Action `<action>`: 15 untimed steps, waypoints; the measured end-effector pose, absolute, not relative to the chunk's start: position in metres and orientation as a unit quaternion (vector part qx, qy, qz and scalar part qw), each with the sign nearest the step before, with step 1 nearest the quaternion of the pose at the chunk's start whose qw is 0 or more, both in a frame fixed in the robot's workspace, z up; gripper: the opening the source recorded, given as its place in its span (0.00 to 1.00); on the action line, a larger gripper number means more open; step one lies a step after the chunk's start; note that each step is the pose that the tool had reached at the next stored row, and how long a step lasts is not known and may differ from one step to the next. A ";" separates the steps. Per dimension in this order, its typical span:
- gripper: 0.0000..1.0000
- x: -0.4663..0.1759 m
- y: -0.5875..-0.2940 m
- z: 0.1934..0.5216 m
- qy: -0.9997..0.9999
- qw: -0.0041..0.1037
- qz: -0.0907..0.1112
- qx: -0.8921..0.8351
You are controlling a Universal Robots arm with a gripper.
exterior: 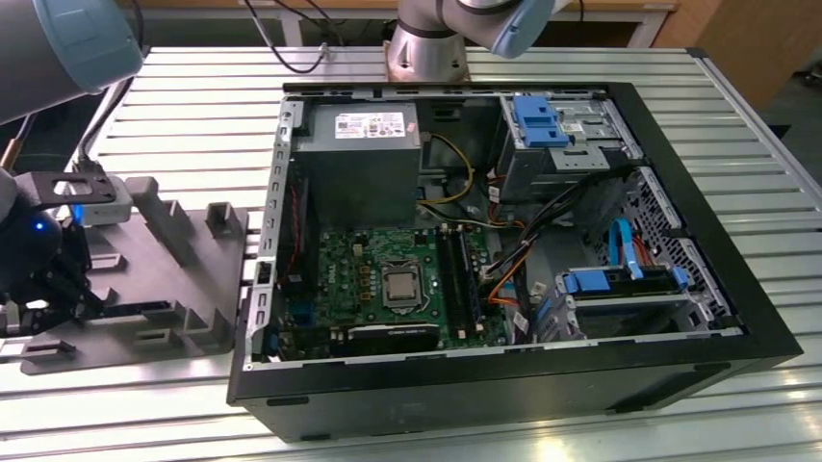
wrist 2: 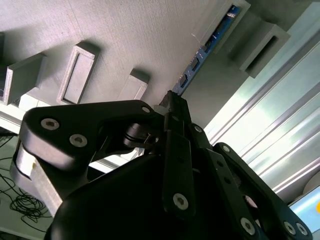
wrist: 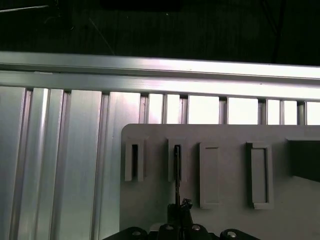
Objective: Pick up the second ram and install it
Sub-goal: 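Pick up the second ram and move it above second insertion slot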
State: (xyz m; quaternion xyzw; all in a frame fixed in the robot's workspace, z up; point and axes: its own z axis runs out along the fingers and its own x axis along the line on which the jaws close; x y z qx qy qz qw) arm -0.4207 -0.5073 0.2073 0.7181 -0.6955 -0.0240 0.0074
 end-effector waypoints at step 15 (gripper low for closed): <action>0.12 -0.421 -0.507 0.215 -0.695 0.007 -0.025 0.718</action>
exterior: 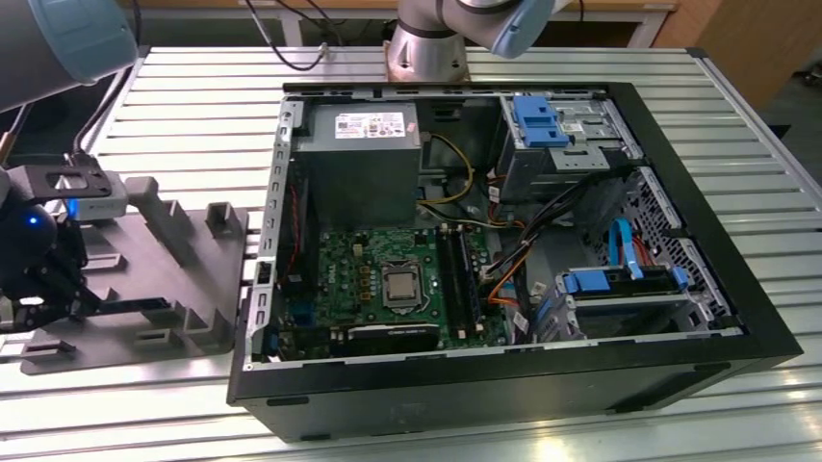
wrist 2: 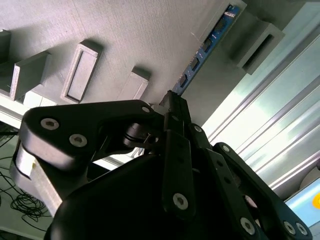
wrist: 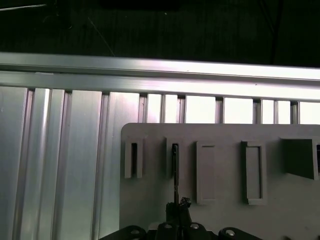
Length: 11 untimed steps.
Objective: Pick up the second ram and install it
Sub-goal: 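Pick up the second ram and move it above second insertion slot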
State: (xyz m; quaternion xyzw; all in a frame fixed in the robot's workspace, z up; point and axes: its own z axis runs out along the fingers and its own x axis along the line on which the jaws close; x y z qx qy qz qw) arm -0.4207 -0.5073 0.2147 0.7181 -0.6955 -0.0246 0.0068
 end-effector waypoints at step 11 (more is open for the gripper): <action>0.12 -0.421 -0.507 0.221 -0.695 0.007 -0.025 0.718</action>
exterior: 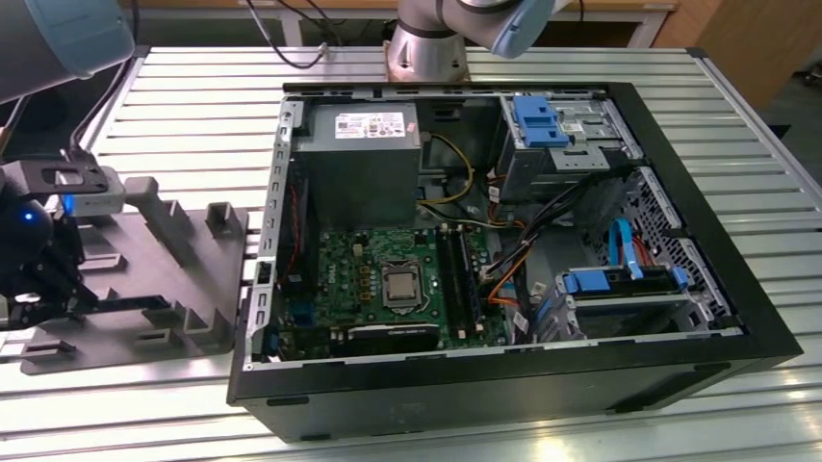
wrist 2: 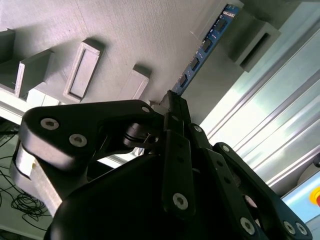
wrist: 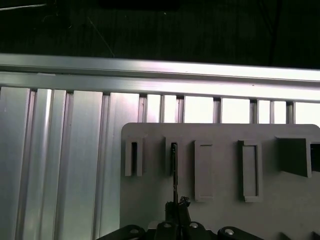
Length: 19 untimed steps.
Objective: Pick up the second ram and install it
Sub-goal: 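Pick up the second ram and move it above second insertion slot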
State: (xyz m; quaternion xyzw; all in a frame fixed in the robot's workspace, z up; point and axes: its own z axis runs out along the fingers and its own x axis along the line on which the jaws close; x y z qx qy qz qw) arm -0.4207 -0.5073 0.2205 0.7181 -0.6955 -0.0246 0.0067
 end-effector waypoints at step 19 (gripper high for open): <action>0.12 -0.421 -0.507 0.230 -0.695 0.006 -0.024 0.718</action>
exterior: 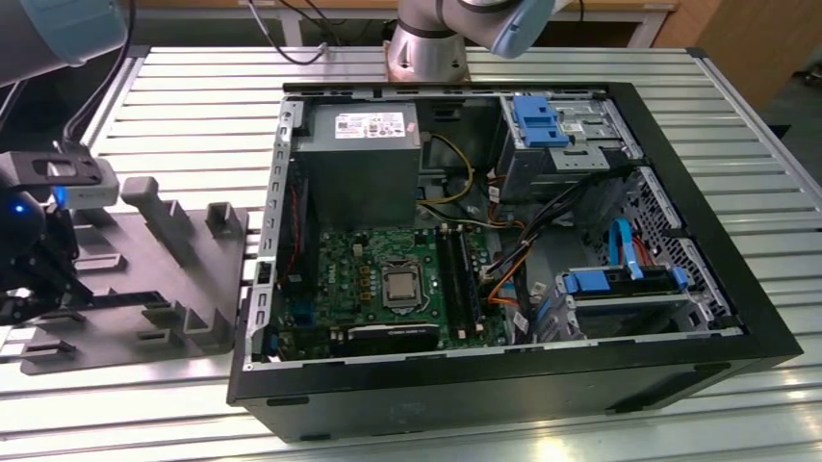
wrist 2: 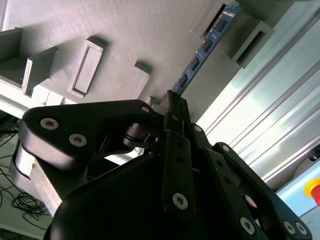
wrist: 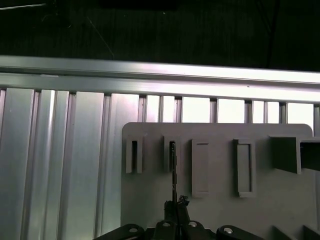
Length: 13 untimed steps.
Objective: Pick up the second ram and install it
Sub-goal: 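Pick up the second ram and move it above second insertion slot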
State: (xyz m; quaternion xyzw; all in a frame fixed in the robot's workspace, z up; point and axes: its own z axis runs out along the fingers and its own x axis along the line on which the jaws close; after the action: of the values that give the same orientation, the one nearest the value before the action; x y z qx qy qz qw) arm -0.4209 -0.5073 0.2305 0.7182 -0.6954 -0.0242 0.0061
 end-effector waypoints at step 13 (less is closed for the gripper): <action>0.12 -0.421 -0.507 0.236 -0.695 0.005 -0.023 0.718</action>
State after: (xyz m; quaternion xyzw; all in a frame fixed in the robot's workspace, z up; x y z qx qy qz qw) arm -0.4213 -0.5073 0.2364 0.7182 -0.6955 -0.0234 0.0052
